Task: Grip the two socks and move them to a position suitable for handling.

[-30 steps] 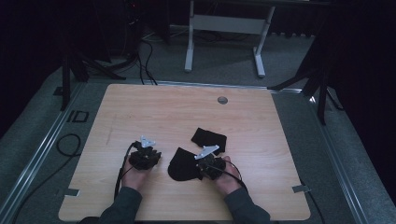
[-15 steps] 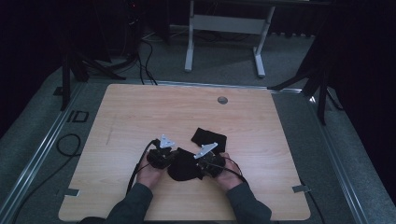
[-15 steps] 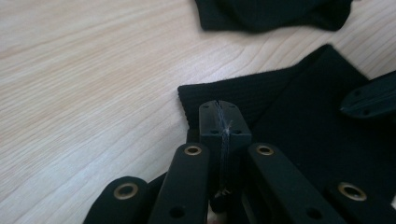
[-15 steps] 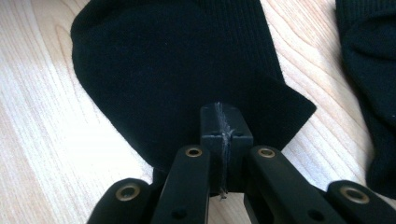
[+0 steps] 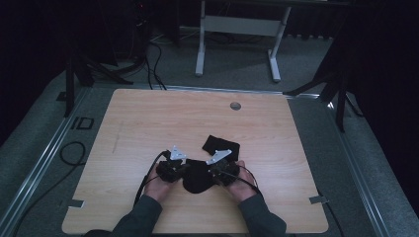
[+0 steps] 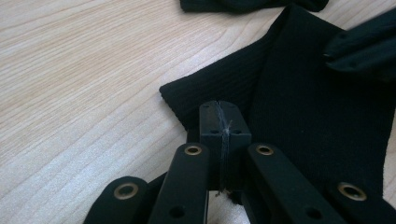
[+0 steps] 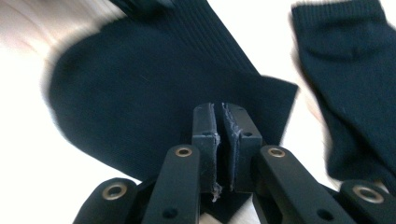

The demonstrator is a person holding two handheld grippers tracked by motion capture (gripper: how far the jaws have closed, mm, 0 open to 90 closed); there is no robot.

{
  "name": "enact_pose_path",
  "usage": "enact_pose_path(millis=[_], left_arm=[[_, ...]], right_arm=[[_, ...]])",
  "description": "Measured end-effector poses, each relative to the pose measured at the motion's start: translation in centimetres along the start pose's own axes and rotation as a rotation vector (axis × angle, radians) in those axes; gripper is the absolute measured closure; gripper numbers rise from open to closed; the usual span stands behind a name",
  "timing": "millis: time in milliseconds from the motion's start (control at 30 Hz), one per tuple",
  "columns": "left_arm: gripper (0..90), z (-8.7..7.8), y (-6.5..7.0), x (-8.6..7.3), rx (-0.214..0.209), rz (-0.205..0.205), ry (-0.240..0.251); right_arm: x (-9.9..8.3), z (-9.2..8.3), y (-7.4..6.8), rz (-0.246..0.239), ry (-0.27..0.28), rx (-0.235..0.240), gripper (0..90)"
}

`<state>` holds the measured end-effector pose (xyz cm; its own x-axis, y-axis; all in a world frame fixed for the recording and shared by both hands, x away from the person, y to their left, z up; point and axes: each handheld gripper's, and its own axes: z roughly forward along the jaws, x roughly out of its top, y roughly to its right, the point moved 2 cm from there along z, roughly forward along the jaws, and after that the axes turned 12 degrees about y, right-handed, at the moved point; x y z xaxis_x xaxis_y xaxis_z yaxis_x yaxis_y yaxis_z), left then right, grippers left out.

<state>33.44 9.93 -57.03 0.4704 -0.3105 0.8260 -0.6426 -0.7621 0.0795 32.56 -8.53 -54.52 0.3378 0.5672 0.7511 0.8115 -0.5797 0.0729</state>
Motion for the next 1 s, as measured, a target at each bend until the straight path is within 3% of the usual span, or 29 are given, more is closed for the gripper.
enact_pose_path(millis=[67,133,167,300,433,500,567,600,667,800,833,900,1000], left_arm=[[89.9,0.0,0.0,0.0,0.000,-0.004,0.002],[89.8,0.0,-0.1,0.1,-0.005,-0.007,-0.002],[89.9,0.0,-0.1,0.1,-0.005,-0.007,-0.002],[89.8,0.1,-0.1,0.1,-0.004,-0.003,-0.002],[89.6,0.1,-0.1,0.1,-0.002,-0.005,-0.002],[89.6,0.1,-0.1,0.1,-0.001,-0.007,0.001],[89.6,0.1,-0.1,0.1,0.000,-0.005,0.000],[89.6,0.1,-0.1,0.0,0.001,-0.005,0.001],[89.6,0.1,-0.1,0.0,0.003,-0.007,0.003],[89.6,0.1,0.0,0.0,0.006,-0.003,0.004],[89.6,0.1,-0.1,0.0,0.005,-0.004,0.005],[89.4,0.1,-0.1,0.0,0.002,-0.005,0.004],[89.4,0.1,-0.1,0.0,0.002,-0.005,0.004]], right_arm=[[0.3,-0.1,-0.5,-0.007,0.017,0.023,83.1],[0.9,-0.1,-2.5,-0.031,0.042,0.089,82.9],[0.9,-0.1,-2.5,-0.031,0.042,0.089,82.9],[1.3,1.4,-5.0,-0.095,0.036,0.150,79.9],[1.1,2.3,-5.7,-0.096,0.017,0.162,73.4],[0.7,2.9,-5.9,-0.104,-0.018,0.135,69.0],[0.6,3.0,-5.8,-0.086,-0.005,0.140,72.1],[0.5,2.9,-5.6,-0.075,-0.006,0.123,79.0],[0.4,2.8,-5.4,-0.055,-0.003,0.111,84.3],[0.2,2.6,-5.1,-0.017,-0.004,0.122,85.9],[0.0,2.5,-5.1,-0.003,-0.002,0.131,86.0],[-0.5,2.0,-5.0,0.053,-0.001,0.199,86.1],[-1.0,1.6,-5.1,0.074,0.009,0.219,86.3]])
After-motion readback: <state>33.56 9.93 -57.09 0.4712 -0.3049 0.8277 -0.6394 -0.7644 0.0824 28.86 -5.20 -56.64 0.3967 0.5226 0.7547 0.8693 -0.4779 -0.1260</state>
